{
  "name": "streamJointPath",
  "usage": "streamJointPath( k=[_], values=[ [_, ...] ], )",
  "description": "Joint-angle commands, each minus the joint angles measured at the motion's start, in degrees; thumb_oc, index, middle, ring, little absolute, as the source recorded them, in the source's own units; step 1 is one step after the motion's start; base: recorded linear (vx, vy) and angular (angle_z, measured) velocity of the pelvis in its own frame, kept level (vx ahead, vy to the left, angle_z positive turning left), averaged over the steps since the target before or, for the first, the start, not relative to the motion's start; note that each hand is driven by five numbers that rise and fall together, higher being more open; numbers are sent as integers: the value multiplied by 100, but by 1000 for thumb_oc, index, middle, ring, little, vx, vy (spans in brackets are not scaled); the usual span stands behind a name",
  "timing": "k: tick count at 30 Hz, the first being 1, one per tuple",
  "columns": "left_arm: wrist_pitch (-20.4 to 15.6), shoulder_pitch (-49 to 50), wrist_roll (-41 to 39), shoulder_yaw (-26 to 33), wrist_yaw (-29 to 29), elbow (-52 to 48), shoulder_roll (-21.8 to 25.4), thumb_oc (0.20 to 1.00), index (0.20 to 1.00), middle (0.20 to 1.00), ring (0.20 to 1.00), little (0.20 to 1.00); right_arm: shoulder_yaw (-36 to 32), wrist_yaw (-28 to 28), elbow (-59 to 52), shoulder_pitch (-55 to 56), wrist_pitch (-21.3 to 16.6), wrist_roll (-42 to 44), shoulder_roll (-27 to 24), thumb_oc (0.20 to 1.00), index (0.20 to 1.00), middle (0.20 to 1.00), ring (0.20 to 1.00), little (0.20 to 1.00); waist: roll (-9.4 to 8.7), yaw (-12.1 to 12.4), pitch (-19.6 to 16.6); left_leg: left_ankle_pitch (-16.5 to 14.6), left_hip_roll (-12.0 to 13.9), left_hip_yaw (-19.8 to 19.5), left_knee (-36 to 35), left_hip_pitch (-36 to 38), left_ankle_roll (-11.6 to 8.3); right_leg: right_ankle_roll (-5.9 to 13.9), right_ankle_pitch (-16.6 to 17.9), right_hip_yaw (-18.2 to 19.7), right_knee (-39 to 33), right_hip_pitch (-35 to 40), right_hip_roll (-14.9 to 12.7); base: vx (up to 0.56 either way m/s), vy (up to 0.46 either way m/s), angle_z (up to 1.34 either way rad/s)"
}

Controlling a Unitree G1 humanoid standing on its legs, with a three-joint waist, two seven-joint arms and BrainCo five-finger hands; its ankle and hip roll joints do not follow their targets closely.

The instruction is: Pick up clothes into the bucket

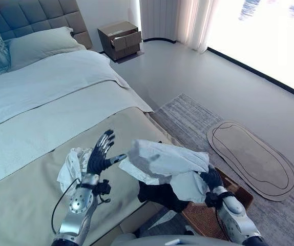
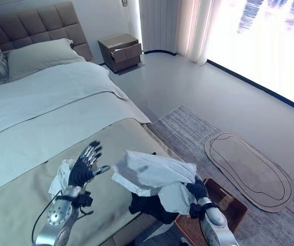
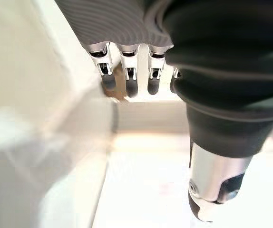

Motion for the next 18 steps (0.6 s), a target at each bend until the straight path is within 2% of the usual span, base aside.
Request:
streamJointPath(
  k=[1,11,18],
  values=[
    [-284,-302,71,450,-21,-24,55,1000,1000,1000,1000,1000,-269,62,-746,-487,-691,359,169,200,200,200,200,200,-290,-116,58,-533,218,201,305,207,11,270,635,-93,30,-338,-390,0,0,0],
    [-268,-316,151,366,5,-140,-20,1000,1000,1000,1000,1000,-13,11,-929,-828,-680,355,255,200,200,200,200,200,-307,-33,120,-519,187,146,308,133,25,275,652,-132,34,-373,-414,0,0,0],
    [-235,-232,247,202,305,128,-179,1000,1000,1000,1000,1000,680,-164,-1551,-1850,-633,-173,114,200,200,200,200,200,-364,165,170,-516,164,91,350,74,51,268,661,-162,45,-383,-434,6,-3,2]
  ],
)
